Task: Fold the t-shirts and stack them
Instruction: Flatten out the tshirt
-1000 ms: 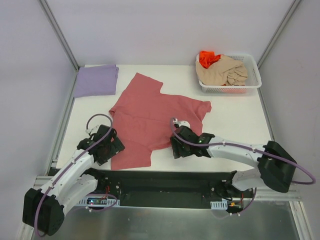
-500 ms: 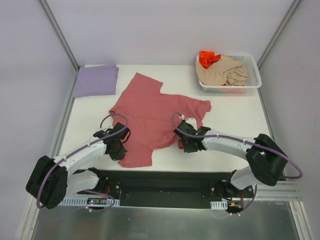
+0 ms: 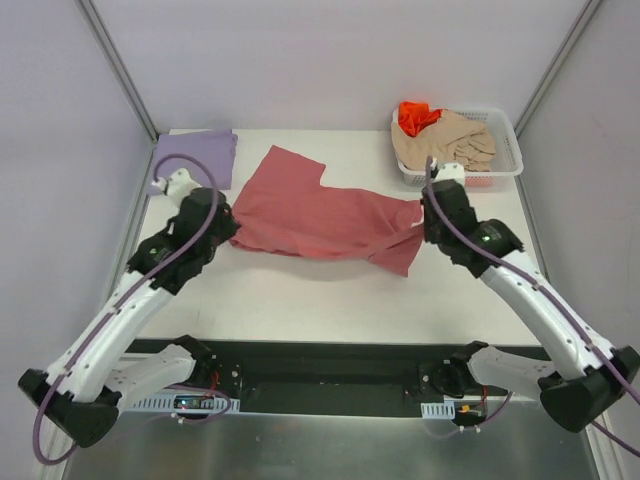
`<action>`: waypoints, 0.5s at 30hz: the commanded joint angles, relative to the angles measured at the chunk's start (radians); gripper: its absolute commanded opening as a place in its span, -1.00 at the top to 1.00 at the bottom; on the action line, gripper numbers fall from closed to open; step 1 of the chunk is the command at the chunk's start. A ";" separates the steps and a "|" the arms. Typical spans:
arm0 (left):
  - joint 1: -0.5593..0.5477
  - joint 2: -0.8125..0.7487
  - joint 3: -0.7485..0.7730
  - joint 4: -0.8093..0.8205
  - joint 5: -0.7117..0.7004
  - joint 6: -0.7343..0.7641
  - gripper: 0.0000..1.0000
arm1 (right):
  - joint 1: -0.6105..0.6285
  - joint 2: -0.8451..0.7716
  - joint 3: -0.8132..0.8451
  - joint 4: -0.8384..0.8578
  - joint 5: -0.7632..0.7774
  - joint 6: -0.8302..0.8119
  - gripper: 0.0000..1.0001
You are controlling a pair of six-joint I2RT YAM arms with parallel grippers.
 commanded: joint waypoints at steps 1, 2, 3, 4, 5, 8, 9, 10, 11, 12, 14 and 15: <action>0.010 -0.110 0.190 0.001 -0.150 0.142 1.00 | -0.012 -0.114 0.215 -0.024 0.010 -0.206 0.99; 0.010 -0.128 0.227 0.009 -0.148 0.170 1.00 | -0.012 -0.132 0.262 -0.030 -0.042 -0.222 0.99; 0.010 -0.145 0.274 0.017 -0.131 0.199 1.00 | -0.012 -0.147 0.304 -0.036 -0.086 -0.235 0.99; 0.010 -0.156 0.316 0.027 -0.109 0.230 1.00 | -0.012 -0.164 0.357 -0.046 -0.144 -0.248 0.99; 0.010 -0.170 0.366 0.037 -0.087 0.250 1.00 | -0.012 -0.178 0.414 -0.056 -0.184 -0.254 0.99; 0.010 -0.190 0.509 0.099 0.019 0.343 1.00 | -0.011 -0.200 0.581 -0.069 -0.337 -0.283 0.99; 0.010 -0.187 0.581 0.121 0.058 0.375 1.00 | -0.011 -0.194 0.654 -0.092 -0.401 -0.292 0.99; 0.010 -0.172 0.633 0.129 0.100 0.401 1.00 | -0.011 -0.183 0.725 -0.115 -0.437 -0.297 0.99; 0.010 -0.155 0.699 0.132 0.150 0.429 1.00 | -0.012 -0.169 0.806 -0.138 -0.472 -0.301 0.99; 0.010 -0.138 0.754 0.133 0.196 0.457 1.00 | -0.011 -0.151 0.885 -0.159 -0.507 -0.311 0.99; 0.010 -0.092 0.869 0.135 0.252 0.491 1.00 | -0.011 -0.112 1.004 -0.187 -0.525 -0.318 0.99; 0.010 -0.064 0.909 0.135 0.272 0.509 1.00 | -0.011 -0.096 1.060 -0.185 -0.557 -0.328 0.99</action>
